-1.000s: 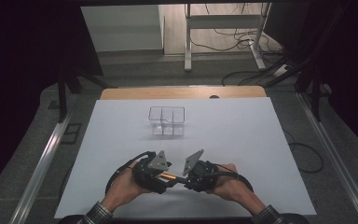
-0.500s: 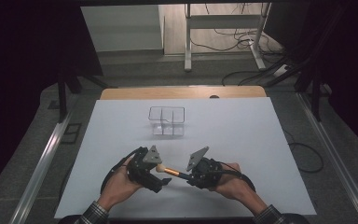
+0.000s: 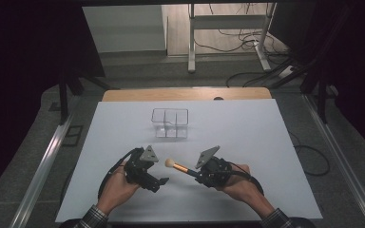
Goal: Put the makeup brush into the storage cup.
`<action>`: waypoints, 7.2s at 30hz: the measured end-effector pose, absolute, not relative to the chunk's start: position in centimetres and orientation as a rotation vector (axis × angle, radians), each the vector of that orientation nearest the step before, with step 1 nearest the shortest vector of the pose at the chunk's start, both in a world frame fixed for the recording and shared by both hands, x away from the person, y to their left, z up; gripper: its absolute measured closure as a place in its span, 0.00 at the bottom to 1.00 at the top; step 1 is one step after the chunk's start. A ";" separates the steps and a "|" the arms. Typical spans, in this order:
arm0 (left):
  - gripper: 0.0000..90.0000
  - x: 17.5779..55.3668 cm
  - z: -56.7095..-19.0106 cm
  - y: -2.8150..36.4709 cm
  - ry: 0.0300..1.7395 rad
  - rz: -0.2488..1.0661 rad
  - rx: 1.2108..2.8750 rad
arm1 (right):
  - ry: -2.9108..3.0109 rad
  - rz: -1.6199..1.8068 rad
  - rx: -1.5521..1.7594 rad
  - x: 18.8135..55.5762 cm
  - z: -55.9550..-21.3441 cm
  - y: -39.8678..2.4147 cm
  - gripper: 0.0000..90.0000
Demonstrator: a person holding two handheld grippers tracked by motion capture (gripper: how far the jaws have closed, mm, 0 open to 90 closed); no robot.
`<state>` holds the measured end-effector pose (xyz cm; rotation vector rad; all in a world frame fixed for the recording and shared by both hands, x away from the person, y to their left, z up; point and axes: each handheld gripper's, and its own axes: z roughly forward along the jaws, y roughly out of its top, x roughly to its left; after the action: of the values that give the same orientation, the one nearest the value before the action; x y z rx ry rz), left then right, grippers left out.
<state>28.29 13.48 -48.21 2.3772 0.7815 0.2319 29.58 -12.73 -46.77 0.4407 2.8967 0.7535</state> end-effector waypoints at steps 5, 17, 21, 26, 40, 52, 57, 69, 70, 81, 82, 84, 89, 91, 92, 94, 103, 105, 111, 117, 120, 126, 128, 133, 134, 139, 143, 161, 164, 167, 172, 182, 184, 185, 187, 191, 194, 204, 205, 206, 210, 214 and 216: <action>0.00 28.8 -48.9 14.0 0.803 0.193 2.382 | 2.874 0.770 0.474 29.8 -46.7 -13.1 0.85; 0.00 29.3 -49.0 14.8 0.855 0.126 2.298 | 2.798 0.827 0.547 30.2 -46.3 -13.8 0.85; 0.00 29.6 -49.3 14.8 0.875 0.090 2.285 | 2.773 0.853 0.561 30.2 -46.0 -13.9 0.85; 0.00 29.8 -49.4 15.1 0.902 0.067 2.269 | 2.744 0.884 0.565 30.1 -45.8 -13.8 0.85; 0.00 30.1 -47.9 14.5 0.943 -0.019 2.177 | 2.642 0.998 0.605 29.5 -45.2 -13.6 0.85; 0.00 30.2 -47.1 13.4 0.907 -0.062 2.126 | 2.595 1.077 0.630 29.0 -45.2 -12.9 0.85; 0.00 30.5 -46.9 13.1 0.895 -0.086 2.100 | 2.585 1.111 0.636 28.6 -45.4 -12.5 0.85; 0.01 31.0 -46.5 12.8 0.875 -0.128 2.027 | 2.564 1.167 0.644 28.1 -45.7 -11.6 0.85; 0.01 31.0 -46.5 12.9 0.873 -0.131 2.020 | 2.564 1.173 0.645 28.1 -45.7 -11.6 0.85; 0.04 31.2 -46.5 12.5 0.859 -0.170 1.995 | 2.569 1.200 0.643 27.9 -46.1 -11.1 0.85; 0.05 31.2 -46.5 12.5 0.857 -0.173 1.994 | 2.574 1.197 0.639 27.9 -46.2 -11.1 0.85; 0.08 31.1 -46.4 12.5 0.849 -0.181 1.985 | 2.580 1.191 0.634 27.8 -46.3 -10.9 0.85; 0.45 31.0 -46.3 12.8 0.858 -0.201 1.941 | 2.631 1.149 0.624 27.8 -46.9 -10.5 0.84; 0.58 31.1 -46.4 13.2 0.856 -0.253 1.903 | 2.635 1.147 0.620 27.8 -47.0 -10.4 0.84; 0.73 31.2 -46.5 13.4 0.843 -0.297 1.876 | 2.642 1.125 0.613 27.7 -47.1 -10.2 0.84; 0.76 31.0 -46.1 13.2 0.816 -0.315 1.882 | 2.657 1.114 0.612 27.8 -47.2 -10.1 0.83; 0.76 30.6 -45.3 13.4 0.826 -0.229 1.919 | 2.678 1.168 0.623 28.4 -46.6 -10.7 0.35; 0.76 30.5 -45.2 13.2 0.823 -0.207 1.948 | 2.684 1.176 0.635 28.5 -46.6 -10.8 0.32; 0.76 30.0 -44.7 12.3 0.787 -0.129 2.037 | 2.715 1.152 0.650 28.7 -46.9 -10.5 0.29; 0.76 29.6 -43.9 11.9 0.761 -0.043 2.092 | 2.703 1.122 0.617 28.3 -47.1 -10.0 0.35; 0.76 29.4 -43.7 11.9 0.767 -0.011 2.098 | 2.707 1.105 0.608 28.3 -47.1 -10.1 0.37; 0.76 29.2 -43.1 12.0 0.781 0.065 2.111 | 2.724 1.089 0.612 28.5 -47.2 -10.4 0.34; 0.76 29.2 -43.0 12.0 0.784 0.084 2.114 | 2.734 1.089 0.619 28.7 -47.2 -10.5 0.31; 0.76 29.2 -42.8 12.0 0.785 0.121 2.132 | 2.743 1.094 0.640 28.9 -47.3 -10.9 0.25; 0.76 29.2 -42.7 12.0 0.787 0.135 2.136 | 2.746 1.099 0.650 29.1 -47.3 -11.1 0.22; 0.76 29.3 -42.6 12.2 0.791 0.158 2.142 | 2.764 1.079 0.675 29.2 -47.5 -11.5 0.16; 0.76 29.5 -42.5 12.3 0.800 0.173 2.140 | 2.766 1.070 0.675 29.3 -47.7 -11.8 0.12; 0.76 30.2 -41.5 12.7 0.801 0.241 2.142 | 2.800 1.046 0.750 29.8 -47.9 -13.9 0.00; 0.76 30.3 -41.4 12.8 0.803 0.243 2.138 | 2.801 1.053 0.758 29.8 -47.8 -14.1 0.00; 0.76 30.5 -41.3 12.9 0.808 0.249 2.134 | 2.802 1.047 0.746 29.8 -47.7 -14.3 0.00; 0.76 30.6 -41.1 13.1 0.817 0.258 2.127 | 2.802 1.029 0.738 29.6 -47.7 -14.4 0.00; 0.76 31.1 -41.1 13.5 0.830 0.261 2.119 | 2.799 0.991 0.730 29.3 -47.5 -15.5 0.00; 0.76 31.2 -41.1 13.6 0.833 0.261 2.116 | 2.800 0.981 0.719 29.3 -47.5 -15.7 0.00; 0.76 31.2 -41.1 13.6 0.833 0.261 2.116 | 2.800 0.981 0.719 29.3 -47.5 -15.7 0.00; 0.76 31.3 -41.0 13.7 0.838 0.260 2.114 | 2.798 0.965 0.721 29.2 -47.5 -15.9 0.00; 0.76 31.5 -41.0 13.8 0.842 0.261 2.110 | 2.791 0.941 0.720 29.2 -47.5 -16.2 0.00; 0.76 31.7 -41.0 13.9 0.843 0.261 2.109 | 2.787 0.938 0.718 29.2 -47.4 -16.5 0.00; 0.76 32.4 -40.8 14.2 0.854 0.267 2.092 | 2.742 0.941 0.790 29.4 -47.1 -18.8 0.00; 0.76 32.4 -40.8 14.2 0.854 0.267 2.092 | 2.742 0.941 0.790 29.4 -47.1 -18.8 0.00; 0.76 32.4 -40.7 14.2 0.850 0.270 2.093 | 2.733 0.941 0.805 29.4 -47.1 -19.3 0.00; 0.76 32.8 -40.5 14.3 0.849 0.273 2.088 | 2.712 0.932 0.823 29.4 -47.1 -20.1 0.00; 0.76 33.0 -40.3 14.3 0.847 0.277 2.090 | 2.695 0.921 0.847 29.4 -47.2 -20.9 0.00; 0.76 33.2 -40.3 14.3 0.848 0.279 2.085 | 2.684 0.923 0.862 29.4 -47.2 -21.4 0.00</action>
<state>33.18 14.27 -40.29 2.0850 0.8482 0.2788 29.38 -21.40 -47.25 0.8617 2.6840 0.9231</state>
